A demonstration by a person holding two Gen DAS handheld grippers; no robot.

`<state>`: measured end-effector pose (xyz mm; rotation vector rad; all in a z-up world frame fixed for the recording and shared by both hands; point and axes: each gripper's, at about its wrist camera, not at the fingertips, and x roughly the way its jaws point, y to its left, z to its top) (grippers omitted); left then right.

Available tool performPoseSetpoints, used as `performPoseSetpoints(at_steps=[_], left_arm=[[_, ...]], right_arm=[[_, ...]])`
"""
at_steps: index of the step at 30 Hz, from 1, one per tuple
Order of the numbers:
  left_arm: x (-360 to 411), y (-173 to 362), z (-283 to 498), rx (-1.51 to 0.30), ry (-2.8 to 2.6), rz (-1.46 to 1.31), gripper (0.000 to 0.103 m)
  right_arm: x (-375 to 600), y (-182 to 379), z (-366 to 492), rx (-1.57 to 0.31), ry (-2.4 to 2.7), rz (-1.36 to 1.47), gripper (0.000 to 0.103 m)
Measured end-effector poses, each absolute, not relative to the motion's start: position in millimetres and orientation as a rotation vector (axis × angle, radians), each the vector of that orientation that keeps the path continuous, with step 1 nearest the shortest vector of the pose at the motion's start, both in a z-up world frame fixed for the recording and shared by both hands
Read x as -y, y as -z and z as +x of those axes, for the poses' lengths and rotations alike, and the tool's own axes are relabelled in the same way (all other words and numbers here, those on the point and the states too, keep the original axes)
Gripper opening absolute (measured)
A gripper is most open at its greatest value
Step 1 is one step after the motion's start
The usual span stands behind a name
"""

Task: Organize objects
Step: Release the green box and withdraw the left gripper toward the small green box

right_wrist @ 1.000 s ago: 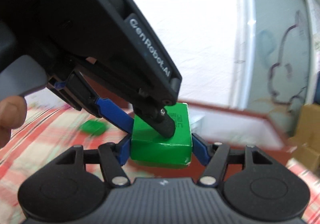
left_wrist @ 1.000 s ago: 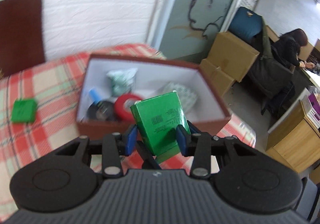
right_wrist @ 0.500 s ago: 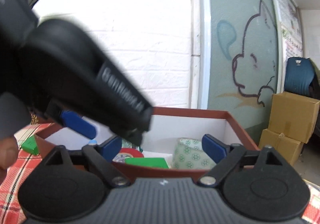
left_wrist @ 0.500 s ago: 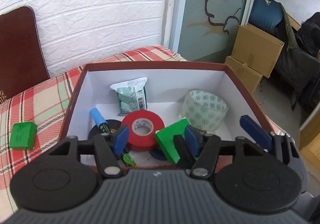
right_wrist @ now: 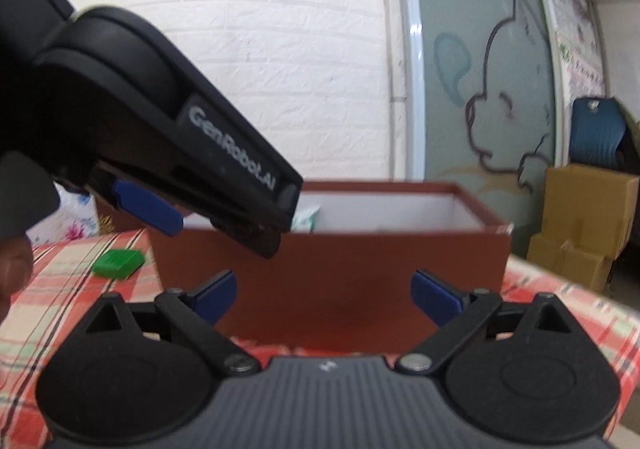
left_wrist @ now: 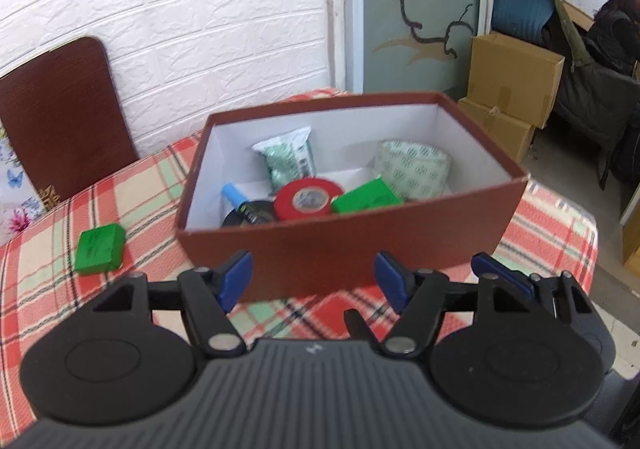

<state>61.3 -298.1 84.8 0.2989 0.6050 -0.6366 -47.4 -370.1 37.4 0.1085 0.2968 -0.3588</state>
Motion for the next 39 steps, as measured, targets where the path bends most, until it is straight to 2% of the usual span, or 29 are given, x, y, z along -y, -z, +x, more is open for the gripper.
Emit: performPoseSetpoints(at_steps=[7,16,27,39], left_arm=[[253.6,-66.3,67.4,-0.676,0.529,0.278,0.07],[194.3,-38.1,81.6,-0.747,0.398,0.259,0.074],[131.6,-17.4,97.3,-0.789,0.298,0.201,0.075],[85.7,-2.5,113.5,-0.795,0.232,0.145,0.081]], right_arm=[[346.7,-28.7,-33.5,-0.461,0.26,0.126,0.098],[323.1,-22.1,-11.6,-0.552,0.21,0.094,0.103],[280.3,-6.9,16.1,-0.699,0.1,0.018,0.103],[249.4,-3.2,46.3,-0.726,0.089,-0.013,0.103]])
